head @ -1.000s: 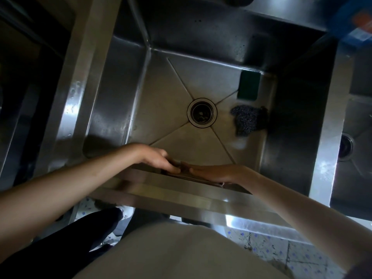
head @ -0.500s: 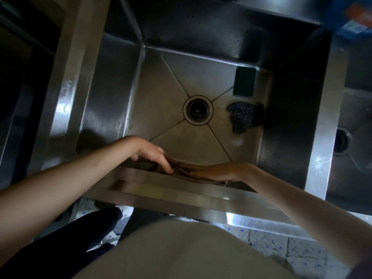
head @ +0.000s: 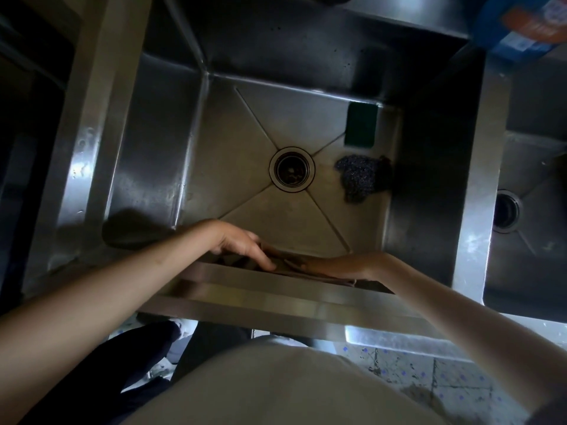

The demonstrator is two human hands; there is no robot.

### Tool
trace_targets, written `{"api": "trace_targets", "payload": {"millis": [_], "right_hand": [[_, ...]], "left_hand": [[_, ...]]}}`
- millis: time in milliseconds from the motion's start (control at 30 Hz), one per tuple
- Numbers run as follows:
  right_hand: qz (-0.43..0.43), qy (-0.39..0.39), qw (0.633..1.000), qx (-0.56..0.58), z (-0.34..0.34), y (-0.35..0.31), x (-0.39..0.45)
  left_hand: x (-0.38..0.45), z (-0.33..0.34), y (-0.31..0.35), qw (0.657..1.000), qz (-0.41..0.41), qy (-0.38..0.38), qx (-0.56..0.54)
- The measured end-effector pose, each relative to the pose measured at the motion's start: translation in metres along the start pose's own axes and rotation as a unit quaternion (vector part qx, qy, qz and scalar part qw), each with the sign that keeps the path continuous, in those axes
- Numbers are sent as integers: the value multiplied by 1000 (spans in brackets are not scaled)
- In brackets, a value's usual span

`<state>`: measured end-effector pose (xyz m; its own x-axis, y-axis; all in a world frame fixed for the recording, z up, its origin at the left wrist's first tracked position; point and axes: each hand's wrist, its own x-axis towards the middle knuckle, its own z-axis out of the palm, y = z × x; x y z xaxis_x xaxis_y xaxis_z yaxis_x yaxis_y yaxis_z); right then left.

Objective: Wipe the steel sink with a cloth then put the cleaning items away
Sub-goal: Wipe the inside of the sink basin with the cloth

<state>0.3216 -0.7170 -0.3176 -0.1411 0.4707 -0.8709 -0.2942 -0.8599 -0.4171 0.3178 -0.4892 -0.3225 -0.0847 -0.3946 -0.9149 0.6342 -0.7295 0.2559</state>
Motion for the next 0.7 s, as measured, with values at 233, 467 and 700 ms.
{"api": "trace_targets", "payload": {"millis": [233, 467, 700], "right_hand": [[-48, -13, 997, -52, -4, 14, 7], [-79, -46, 995, 49, -7, 10, 10], [-89, -37, 992, 82, -9, 20, 12]], "left_hand": [[22, 7, -5, 998, 35, 50, 9], [21, 3, -1, 998, 43, 23, 40], [17, 8, 2, 999, 3, 36, 29]]}}
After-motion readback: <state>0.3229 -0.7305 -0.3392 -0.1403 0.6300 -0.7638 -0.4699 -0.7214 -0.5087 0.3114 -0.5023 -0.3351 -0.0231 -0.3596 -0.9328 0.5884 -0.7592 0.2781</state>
